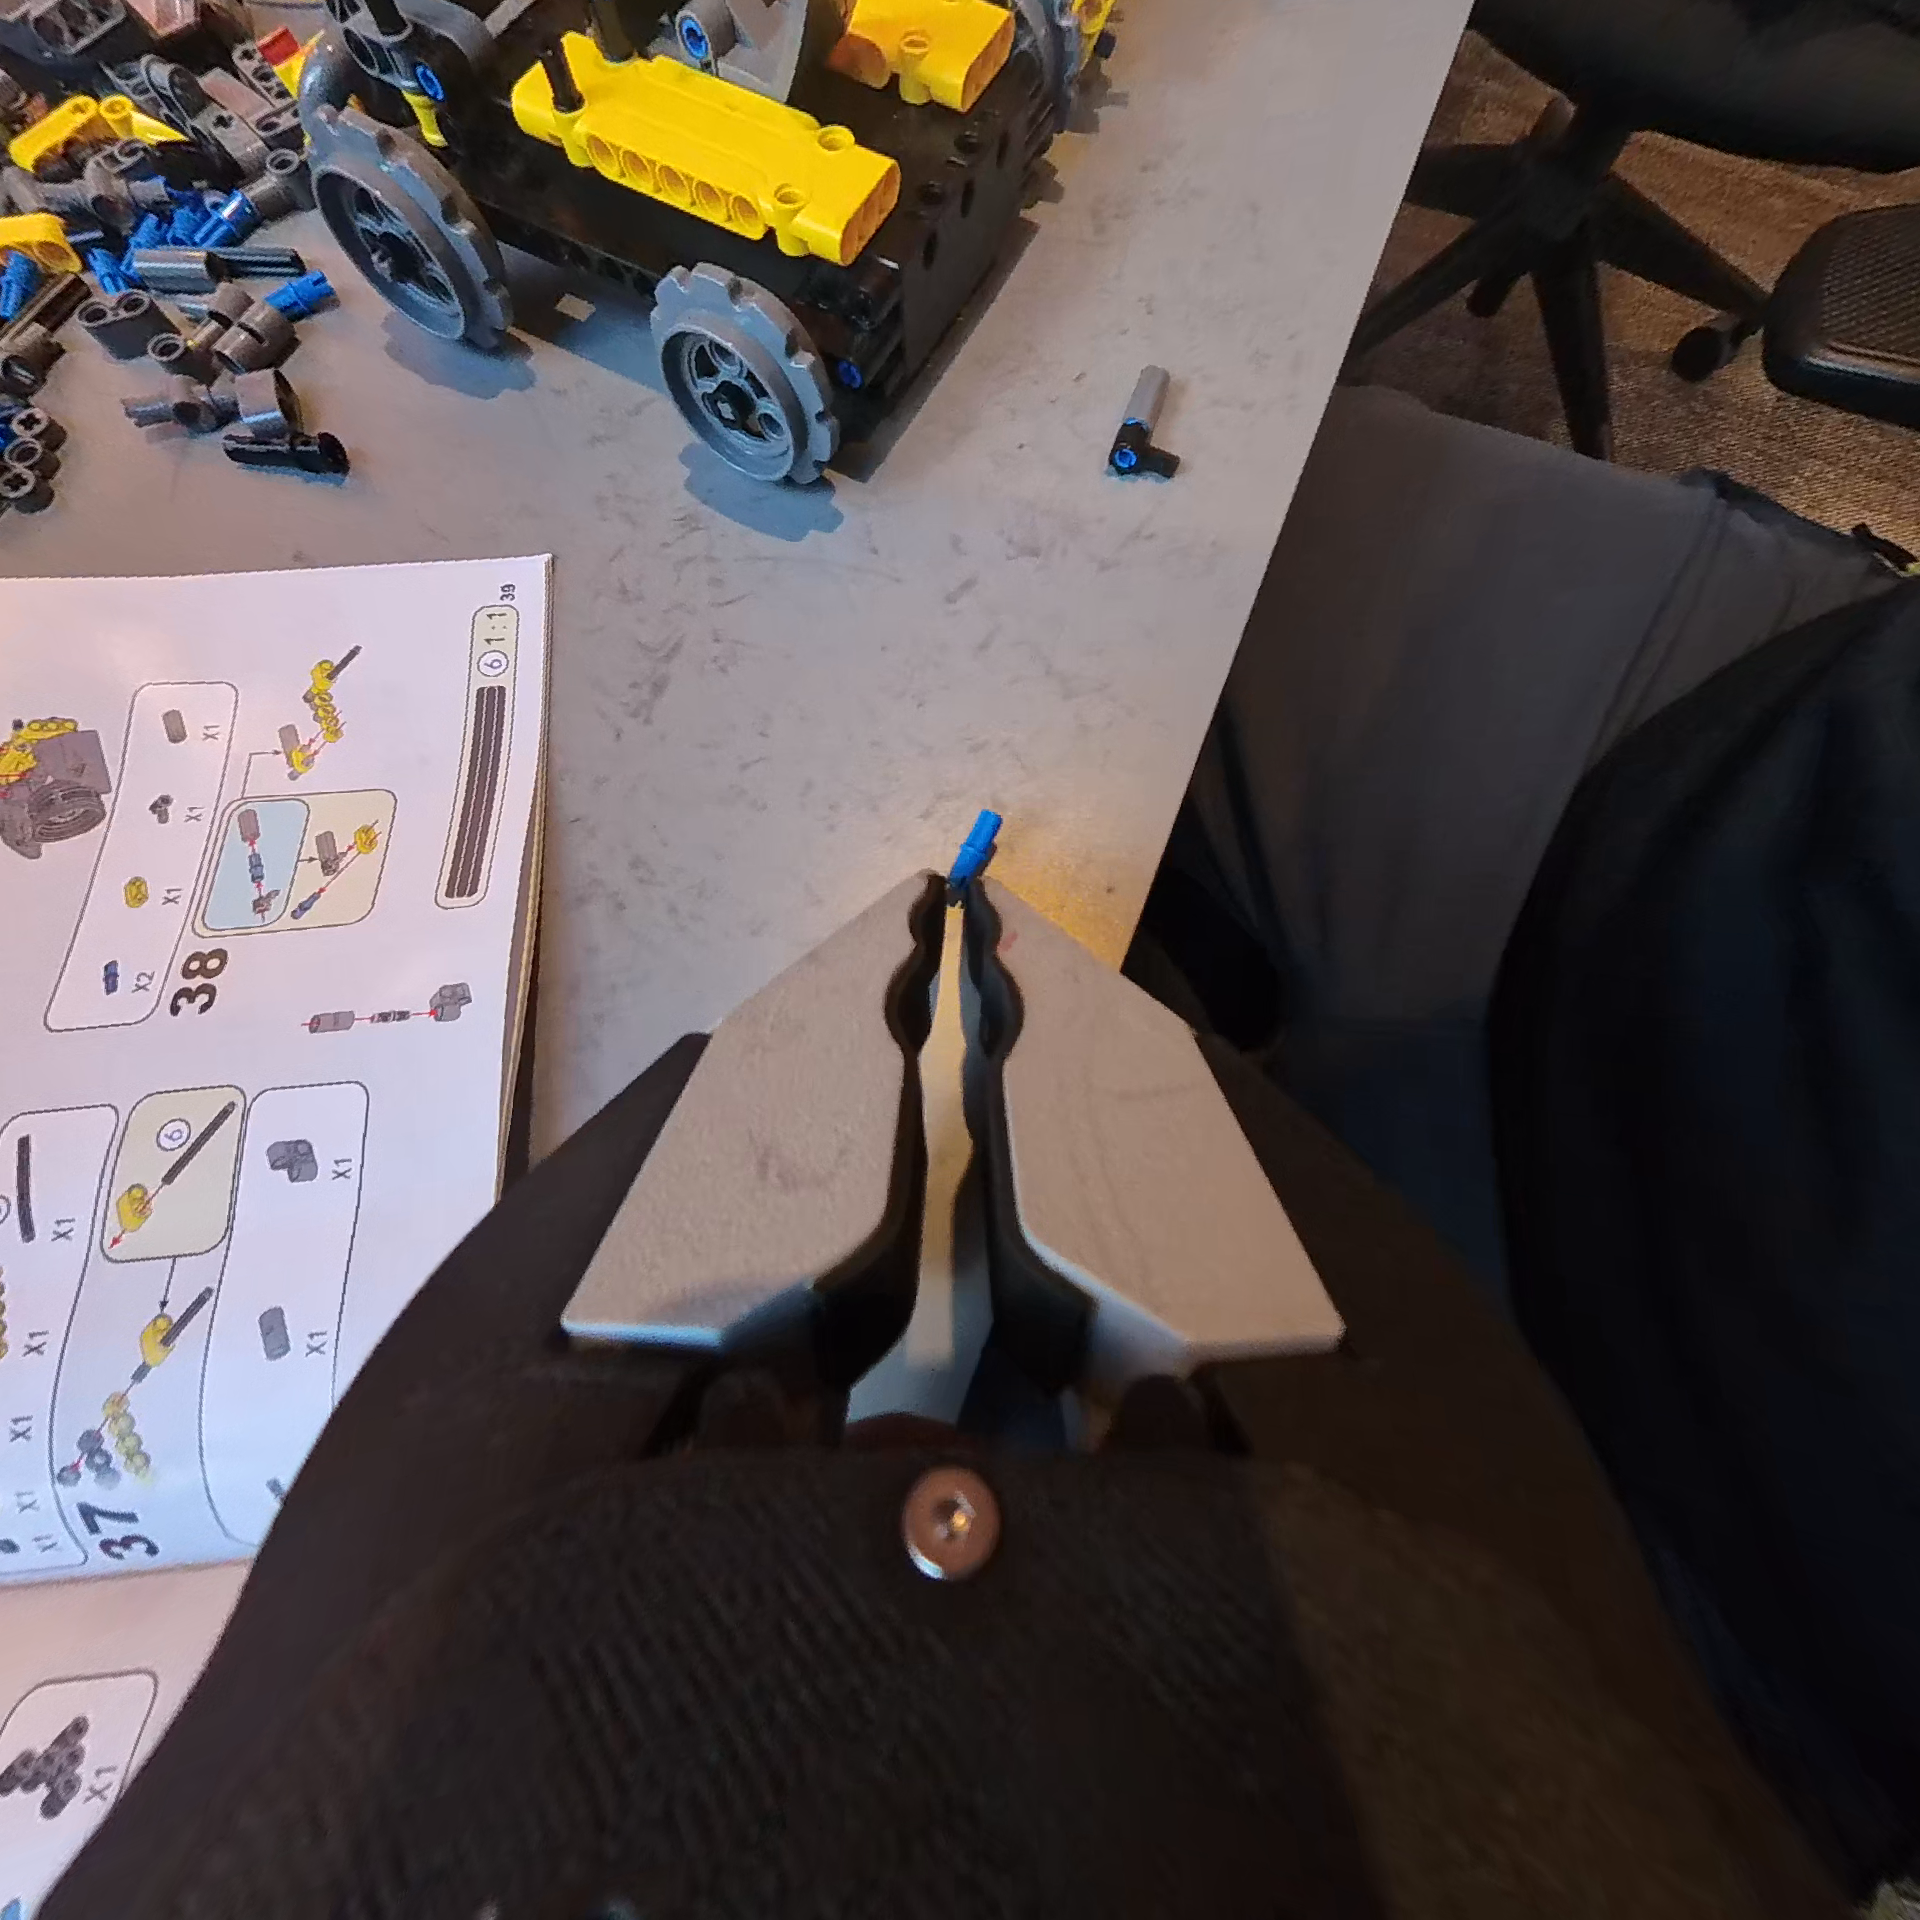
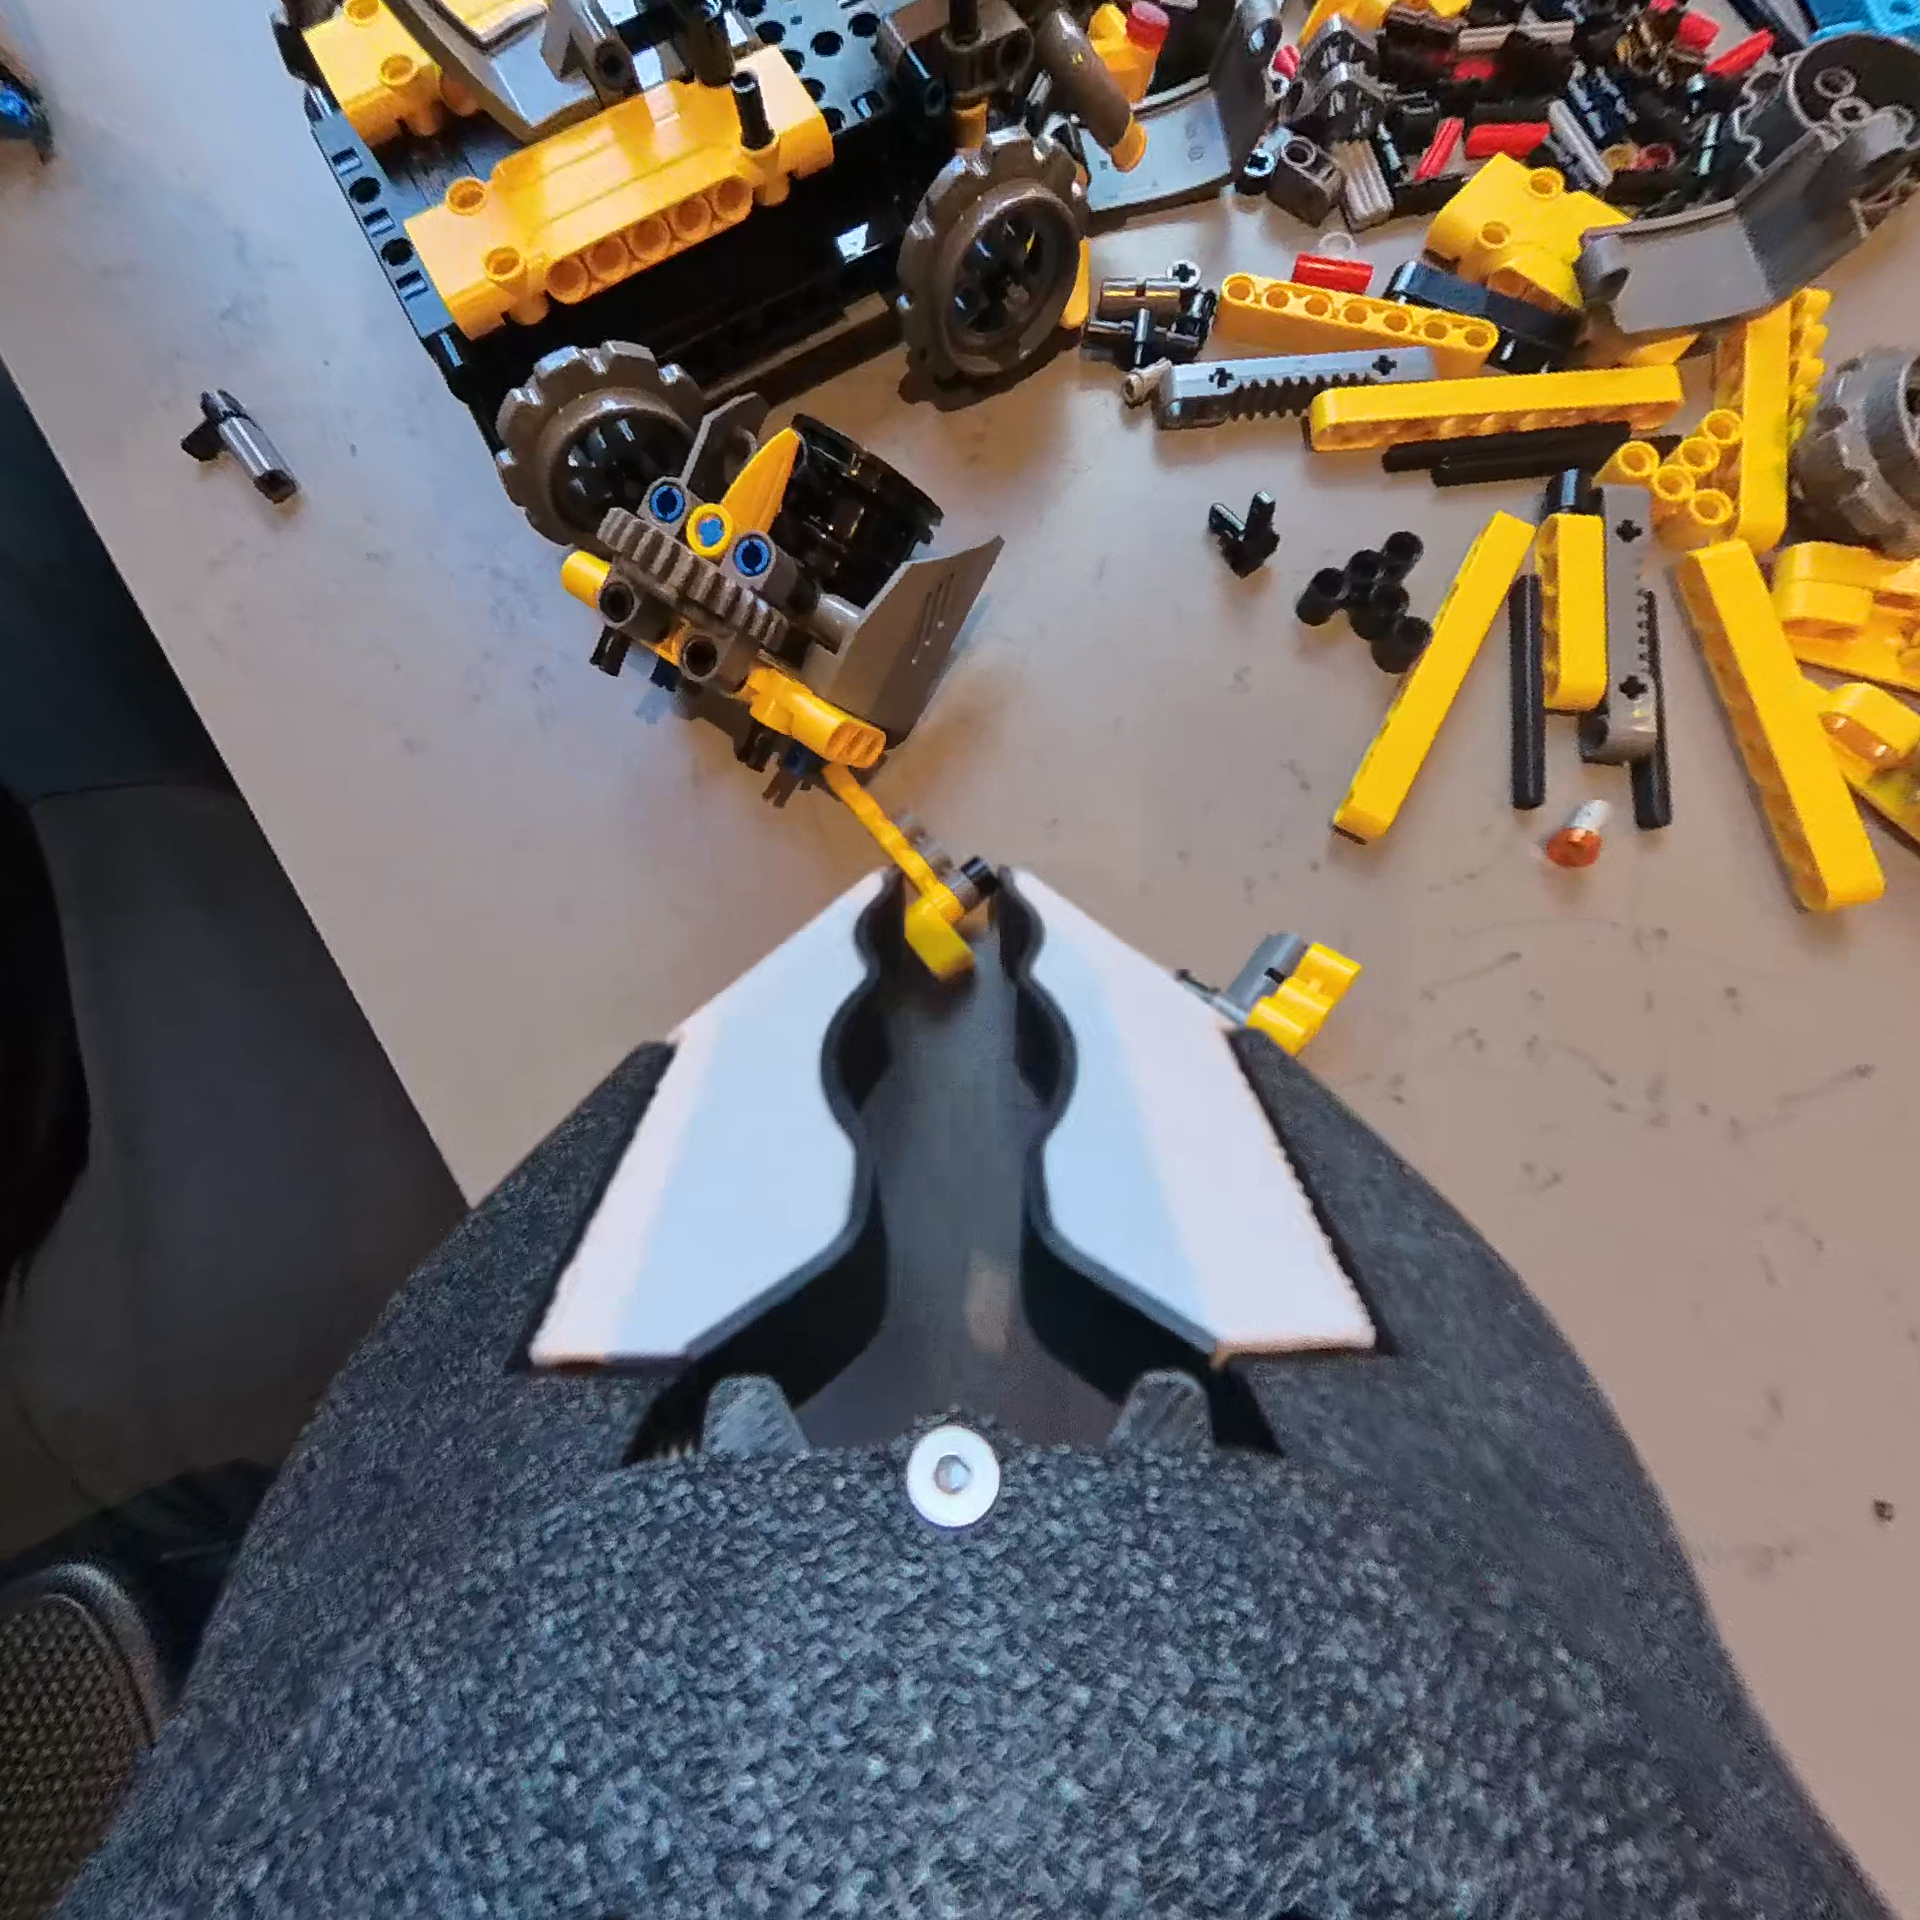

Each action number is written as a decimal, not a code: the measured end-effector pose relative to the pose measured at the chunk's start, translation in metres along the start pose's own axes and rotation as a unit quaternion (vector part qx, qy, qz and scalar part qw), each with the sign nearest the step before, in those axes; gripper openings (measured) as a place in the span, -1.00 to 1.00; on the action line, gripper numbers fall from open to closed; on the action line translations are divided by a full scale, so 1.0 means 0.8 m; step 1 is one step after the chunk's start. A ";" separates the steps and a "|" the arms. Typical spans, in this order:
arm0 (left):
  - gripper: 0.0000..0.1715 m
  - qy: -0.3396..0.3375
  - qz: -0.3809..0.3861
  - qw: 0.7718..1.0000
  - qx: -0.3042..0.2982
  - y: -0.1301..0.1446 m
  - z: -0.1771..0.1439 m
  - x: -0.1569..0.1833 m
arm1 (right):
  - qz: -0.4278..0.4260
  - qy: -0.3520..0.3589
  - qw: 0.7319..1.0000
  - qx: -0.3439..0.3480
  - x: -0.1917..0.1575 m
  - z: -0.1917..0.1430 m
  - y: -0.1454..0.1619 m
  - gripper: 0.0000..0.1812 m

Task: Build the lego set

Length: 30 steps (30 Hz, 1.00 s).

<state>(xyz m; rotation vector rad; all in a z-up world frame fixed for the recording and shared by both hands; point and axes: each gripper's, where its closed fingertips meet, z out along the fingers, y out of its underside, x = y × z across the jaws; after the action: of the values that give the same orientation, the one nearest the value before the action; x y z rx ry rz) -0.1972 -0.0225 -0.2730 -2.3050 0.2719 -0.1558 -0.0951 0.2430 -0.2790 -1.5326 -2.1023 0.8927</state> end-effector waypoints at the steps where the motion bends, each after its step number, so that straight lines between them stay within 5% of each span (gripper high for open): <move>1: -0.97 0.000 0.000 1.000 0.000 0.000 0.000 0.000 | 0.002 0.001 1.000 -0.004 0.001 -0.001 0.001 -0.82; 9: -0.97 0.002 -0.001 1.000 0.008 -0.002 0.001 0.001 | 0.002 0.068 0.998 -0.018 0.012 -0.045 0.000 -0.82; 12: -0.98 0.012 0.001 1.000 0.018 -0.009 0.002 0.006 | -0.010 0.035 0.999 0.018 -0.027 -0.071 -0.020 -0.82; 15: -0.98 0.029 0.015 0.999 0.022 -0.021 0.010 0.012 | -0.054 0.000 0.998 0.030 -0.073 -0.052 -0.036 -0.82; 21: -0.98 0.062 0.053 0.996 0.022 -0.046 0.033 0.028 | -0.098 -0.027 0.995 -0.026 -0.089 0.016 -0.016 -0.82; 30: -0.98 0.067 0.061 0.996 0.001 -0.053 0.054 0.035 | -0.109 0.001 0.993 0.041 -0.109 -0.015 -0.050 -0.74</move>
<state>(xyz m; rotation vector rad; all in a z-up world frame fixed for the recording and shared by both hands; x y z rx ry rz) -0.1554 0.0291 -0.2706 -2.2715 0.4797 -0.2483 -0.0864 0.1557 -0.2381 -1.2347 -2.1523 0.8841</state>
